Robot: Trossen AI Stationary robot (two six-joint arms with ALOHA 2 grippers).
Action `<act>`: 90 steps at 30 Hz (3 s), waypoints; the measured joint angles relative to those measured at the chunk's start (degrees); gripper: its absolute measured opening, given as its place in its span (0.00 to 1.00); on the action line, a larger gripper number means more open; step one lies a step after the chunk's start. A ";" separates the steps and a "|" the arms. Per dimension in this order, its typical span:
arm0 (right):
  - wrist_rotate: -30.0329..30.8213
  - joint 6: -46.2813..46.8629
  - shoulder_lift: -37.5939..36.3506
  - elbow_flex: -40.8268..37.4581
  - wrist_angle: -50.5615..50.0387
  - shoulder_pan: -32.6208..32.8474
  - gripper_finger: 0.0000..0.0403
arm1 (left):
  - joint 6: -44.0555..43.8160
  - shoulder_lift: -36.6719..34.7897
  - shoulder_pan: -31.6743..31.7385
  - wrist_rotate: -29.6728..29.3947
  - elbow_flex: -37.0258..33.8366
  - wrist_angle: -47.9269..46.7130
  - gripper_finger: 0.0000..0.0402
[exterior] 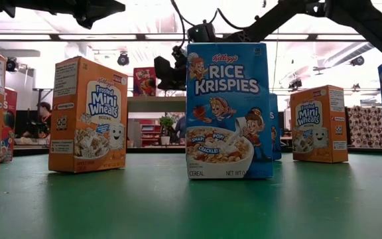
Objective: Stack cereal on shelf
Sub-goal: Put the top middle red cereal box on the shelf, then put the bottom left orange cereal box on the shelf
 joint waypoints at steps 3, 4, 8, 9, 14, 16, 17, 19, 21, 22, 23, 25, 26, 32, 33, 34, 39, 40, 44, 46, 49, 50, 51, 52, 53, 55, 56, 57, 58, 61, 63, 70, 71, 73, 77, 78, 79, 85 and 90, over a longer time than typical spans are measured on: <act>1.15 0.30 -0.10 0.00 -0.35 0.08 0.03 | 0.11 0.07 0.00 0.00 0.00 0.06 0.00; 1.24 0.55 -0.12 0.00 -0.84 0.12 0.03 | 0.24 0.06 -0.01 0.01 0.00 0.06 0.00; 1.25 1.35 -0.93 0.00 -4.47 0.79 0.03 | 0.26 0.01 -0.02 0.00 0.00 -0.10 0.00; 1.22 1.34 -0.99 0.00 -5.21 1.07 0.03 | 0.26 0.01 -0.02 0.00 0.00 -0.10 0.00; 1.24 0.91 0.05 0.00 -4.25 2.10 0.03 | 0.24 0.07 -0.02 0.02 0.00 -0.05 0.00; 1.25 0.90 0.44 -0.02 -2.82 2.07 0.03 | 0.24 0.04 -0.02 0.00 0.00 0.01 0.00; 1.27 0.93 0.44 -0.02 -2.87 2.02 0.03 | 0.24 0.01 -0.02 0.00 0.00 0.01 0.00; 1.30 1.11 0.44 0.00 -3.14 1.99 0.03 | 0.24 0.00 -0.02 0.00 0.00 0.03 0.00; 1.33 0.98 0.22 -0.02 -4.05 1.97 0.03 | 0.24 -0.02 -0.02 0.02 0.00 0.01 0.00; 1.29 0.71 -0.12 -0.02 -4.74 2.01 0.03 | 0.24 0.01 -0.02 0.01 0.00 0.01 0.00; 1.25 0.34 -0.63 -0.04 -5.31 2.12 0.03 | 0.24 0.01 -0.02 0.00 0.00 0.01 0.00; 1.14 0.30 -2.39 -0.04 -7.61 2.47 0.03 | 0.24 0.01 -0.02 0.02 0.00 0.01 0.00; 1.00 0.16 -3.49 -0.04 -9.23 2.73 0.03 | 0.23 0.00 -0.02 0.01 0.00 0.01 0.00; 0.78 -2.96 -11.07 -0.02 -24.15 6.53 0.03 | -1.11 0.05 -0.02 0.00 0.00 -0.12 0.00; 0.80 -3.67 -12.48 -0.03 -26.87 7.34 0.03 | -1.21 0.05 -0.02 0.02 0.00 -0.22 0.00; 1.02 -4.45 -13.73 -0.15 -29.02 8.30 0.03 | -1.28 0.07 -0.02 0.00 0.00 -0.45 0.00; 2.42 -6.79 -20.68 -7.34 -29.52 13.65 0.03 | -3.37 0.40 -0.02 0.00 -0.02 -0.95 0.00; 3.03 -7.07 -22.31 -9.63 -28.93 14.75 0.03 | -3.97 0.43 -0.02 0.00 -0.02 -1.06 0.00; 4.31 -8.71 -29.47 -19.39 -23.13 18.98 0.03 | -7.04 0.96 -0.02 0.00 -0.02 -1.41 0.00; 4.41 -9.34 -32.71 -24.26 -19.48 20.47 0.03 | -9.43 1.32 -0.02 0.00 -0.02 -1.89 0.00; 4.48 -11.80 -37.06 -30.97 -15.63 22.20 0.03 | -13.32 2.26 -0.02 0.00 -0.02 -3.51 0.00; 4.44 -12.33 -38.58 -33.04 -13.98 22.60 0.03 | -15.22 2.65 -0.02 0.00 -0.02 -4.52 0.00; 4.42 -13.04 -40.07 -35.07 -12.31 22.86 0.03 | -17.46 3.09 -0.02 0.02 -0.02 -5.20 0.00; 4.32 -13.59 -41.51 -37.06 -10.59 23.09 0.03 | -19.91 3.57 -0.02 0.02 -0.02 -5.86 0.00; 4.26 -14.22 -42.77 -38.91 -8.94 23.17 0.03 | -22.21 3.98 -0.02 0.02 -0.02 -6.44 0.00; 4.30 -15.30 -45.02 -42.76 -5.83 23.17 0.03 | -27.06 4.92 -0.15 0.38 -0.02 -7.45 0.00; 4.31 -16.04 -46.00 -44.38 -4.73 23.13 0.03 | -29.28 5.33 -0.19 0.92 -0.02 -7.74 0.00; 4.36 -16.54 -46.99 -45.99 -3.35 23.12 0.03 | -31.45 5.80 -0.27 1.85 -0.02 -8.08 0.00; 4.31 -17.41 -47.94 -47.34 -1.75 23.12 0.03 | -33.58 6.28 -0.42 2.80 -0.02 -7.95 0.00; 4.21 -20.28 -50.71 -50.72 2.83 23.17 0.03 | -39.35 8.33 -1.20 5.37 1.42 -8.81 0.00; 3.86 -22.26 -52.14 -52.43 4.72 23.15 0.03 | -42.47 10.31 -2.20 6.18 3.58 -10.29 0.00; -0.50 -26.08 -57.33 -56.23 8.47 23.12 0.03 | -52.73 19.60 -7.41 6.47 17.30 -29.16 0.00; -0.48 -26.43 -58.01 -56.79 8.46 23.12 0.03 | -54.51 21.02 -8.10 6.49 19.39 -32.01 0.00; -0.33 -26.76 -59.61 -58.18 8.58 23.10 0.03 | -58.96 24.14 -9.52 6.55 23.52 -37.31 0.00; -0.47 -26.59 -63.17 -61.36 9.19 23.12 0.03 | -68.39 30.22 -12.66 8.62 30.80 -47.13 0.00; -0.46 -26.59 -63.92 -62.27 9.57 23.12 0.03 | -71.02 31.72 -13.46 9.85 32.26 -48.96 0.00; -0.46 -26.77 -64.65 -62.98 10.32 23.12 0.03 | -73.68 33.16 -14.16 11.02 33.56 -50.62 0.00; -0.29 -27.06 -69.22 -65.47 11.12 23.10 0.03 | -84.82 40.94 -17.94 15.26 38.72 -54.90 0.02; -0.27 -27.32 -71.46 -66.66 10.77 23.10 0.03 | -89.32 45.95 -19.93 17.03 41.54 -57.42 0.13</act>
